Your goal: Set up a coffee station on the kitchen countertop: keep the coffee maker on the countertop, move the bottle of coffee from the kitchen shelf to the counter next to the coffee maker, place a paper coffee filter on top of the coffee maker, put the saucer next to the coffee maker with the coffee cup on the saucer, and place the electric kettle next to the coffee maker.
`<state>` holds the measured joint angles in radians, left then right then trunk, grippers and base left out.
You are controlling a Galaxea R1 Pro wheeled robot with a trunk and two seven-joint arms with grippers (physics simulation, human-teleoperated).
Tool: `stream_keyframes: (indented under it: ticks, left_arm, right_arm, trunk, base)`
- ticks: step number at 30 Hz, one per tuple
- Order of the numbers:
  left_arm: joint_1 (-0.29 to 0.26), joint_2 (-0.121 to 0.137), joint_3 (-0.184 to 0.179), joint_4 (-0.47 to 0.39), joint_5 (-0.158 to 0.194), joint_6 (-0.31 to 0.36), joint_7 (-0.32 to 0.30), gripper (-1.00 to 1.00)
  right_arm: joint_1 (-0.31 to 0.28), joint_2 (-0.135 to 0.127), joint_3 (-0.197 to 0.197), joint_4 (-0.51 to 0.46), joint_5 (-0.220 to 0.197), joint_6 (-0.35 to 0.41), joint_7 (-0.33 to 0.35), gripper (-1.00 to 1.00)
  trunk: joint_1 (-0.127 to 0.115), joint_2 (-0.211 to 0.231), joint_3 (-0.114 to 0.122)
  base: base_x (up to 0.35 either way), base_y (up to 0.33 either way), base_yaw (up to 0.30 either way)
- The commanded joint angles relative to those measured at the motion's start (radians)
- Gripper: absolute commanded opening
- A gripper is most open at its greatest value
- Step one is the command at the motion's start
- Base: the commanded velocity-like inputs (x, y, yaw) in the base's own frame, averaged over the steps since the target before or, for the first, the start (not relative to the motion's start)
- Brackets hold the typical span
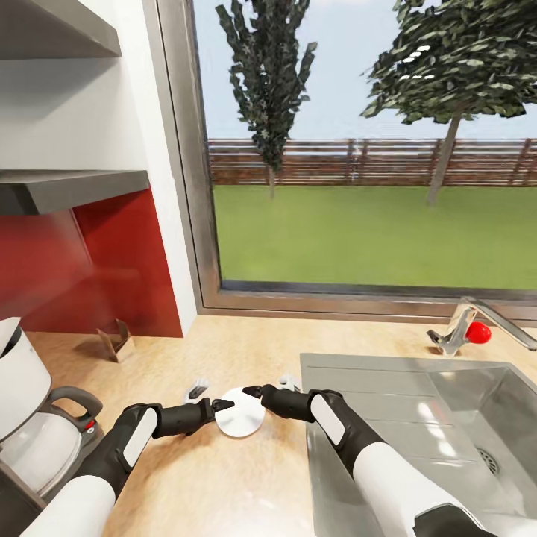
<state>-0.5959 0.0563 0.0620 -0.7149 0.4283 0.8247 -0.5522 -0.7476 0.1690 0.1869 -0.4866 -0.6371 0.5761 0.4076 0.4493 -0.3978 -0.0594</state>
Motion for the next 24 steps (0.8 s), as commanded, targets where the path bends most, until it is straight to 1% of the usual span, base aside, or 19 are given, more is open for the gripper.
stream_keyframes:
  ticks: [1, 12, 16, 24]
  left_arm:
    - [-0.001, -0.001, 0.002, 0.000, -0.006, 0.003, -0.003, 1.00]
    - [-0.001, -0.001, 0.002, 0.000, -0.005, 0.004, -0.003, 1.00]
    - [-0.001, -0.010, 0.002, 0.000, -0.006, 0.002, -0.003, 1.00]
    - [-0.001, -0.014, 0.001, 0.000, -0.006, 0.002, -0.003, 1.00]
  right_arm:
    - [-0.001, 0.000, 0.002, 0.000, -0.002, 0.002, 0.000, 1.00]
    - [-0.001, 0.001, 0.002, 0.002, -0.001, 0.001, 0.001, 1.00]
    - [-0.001, 0.001, 0.002, 0.021, -0.001, 0.001, 0.003, 1.00]
    - [-0.001, 0.001, 0.002, 0.030, -0.001, 0.001, 0.003, 1.00]
  trunk:
    - [0.001, -0.002, -0.002]
    - [0.001, -0.002, -0.002]
    - [0.001, -0.002, -0.002]
    - [0.001, -0.002, -0.002]
  base:
    - [0.008, 0.005, 0.000]
    - [0.001, 0.001, 0.000]
    - [0.000, 0.000, 0.000]
    - [0.000, 0.000, 0.000]
